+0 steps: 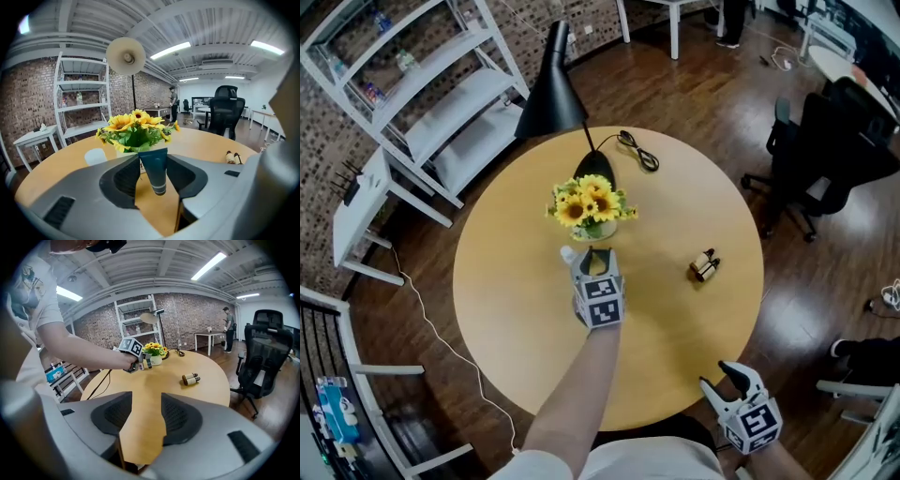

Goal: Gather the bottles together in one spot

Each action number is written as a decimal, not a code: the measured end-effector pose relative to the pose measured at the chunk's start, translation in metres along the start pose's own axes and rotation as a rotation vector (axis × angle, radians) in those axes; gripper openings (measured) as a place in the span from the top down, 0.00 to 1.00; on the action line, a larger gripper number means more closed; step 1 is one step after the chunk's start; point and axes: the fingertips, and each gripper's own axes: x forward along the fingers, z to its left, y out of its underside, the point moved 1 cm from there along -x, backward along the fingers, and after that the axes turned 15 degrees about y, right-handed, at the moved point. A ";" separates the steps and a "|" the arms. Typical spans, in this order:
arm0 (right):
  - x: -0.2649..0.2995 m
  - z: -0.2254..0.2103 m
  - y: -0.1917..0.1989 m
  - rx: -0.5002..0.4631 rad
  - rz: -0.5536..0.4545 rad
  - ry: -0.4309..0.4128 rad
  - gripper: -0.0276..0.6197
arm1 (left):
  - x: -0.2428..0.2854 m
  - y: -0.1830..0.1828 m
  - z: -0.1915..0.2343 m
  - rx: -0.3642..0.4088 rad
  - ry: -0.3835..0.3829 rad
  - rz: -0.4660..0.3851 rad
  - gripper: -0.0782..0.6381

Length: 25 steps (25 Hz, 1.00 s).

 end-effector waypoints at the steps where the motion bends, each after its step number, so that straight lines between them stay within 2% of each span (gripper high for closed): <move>1: 0.001 -0.003 0.003 0.006 0.010 0.005 0.61 | 0.003 0.001 0.003 -0.002 -0.012 0.002 0.65; 5: 0.003 -0.010 0.010 0.028 0.041 0.013 0.61 | 0.010 0.006 0.009 0.006 -0.045 0.029 0.65; 12: 0.006 -0.010 0.007 0.031 0.033 0.008 0.61 | 0.013 0.019 0.008 -0.008 -0.050 0.054 0.65; 21: 0.005 -0.012 0.011 0.037 0.050 0.007 0.61 | 0.012 0.029 0.003 0.005 -0.025 0.066 0.64; 25: 0.006 -0.010 0.012 0.038 0.053 0.000 0.61 | 0.013 0.026 -0.002 0.017 -0.004 0.054 0.58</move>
